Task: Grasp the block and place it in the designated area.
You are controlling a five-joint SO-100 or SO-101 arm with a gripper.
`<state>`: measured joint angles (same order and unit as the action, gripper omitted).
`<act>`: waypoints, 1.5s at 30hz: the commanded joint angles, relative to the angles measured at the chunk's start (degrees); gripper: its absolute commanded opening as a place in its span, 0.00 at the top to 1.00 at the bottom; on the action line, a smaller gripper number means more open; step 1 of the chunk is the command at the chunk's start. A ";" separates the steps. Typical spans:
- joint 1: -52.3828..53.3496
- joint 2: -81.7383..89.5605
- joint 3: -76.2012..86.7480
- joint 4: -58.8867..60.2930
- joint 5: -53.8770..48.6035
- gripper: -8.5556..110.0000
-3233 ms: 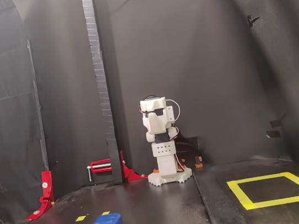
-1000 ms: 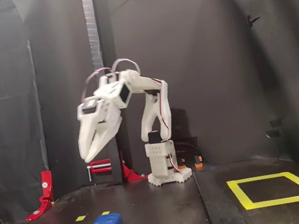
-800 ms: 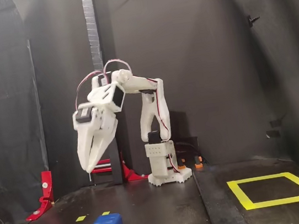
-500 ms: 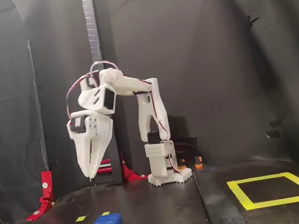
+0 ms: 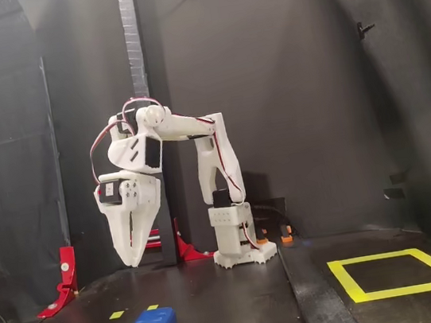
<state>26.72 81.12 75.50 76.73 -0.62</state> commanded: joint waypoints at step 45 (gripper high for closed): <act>-5.98 1.76 -4.04 4.31 -110.65 0.93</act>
<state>20.83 79.89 73.92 79.98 -108.98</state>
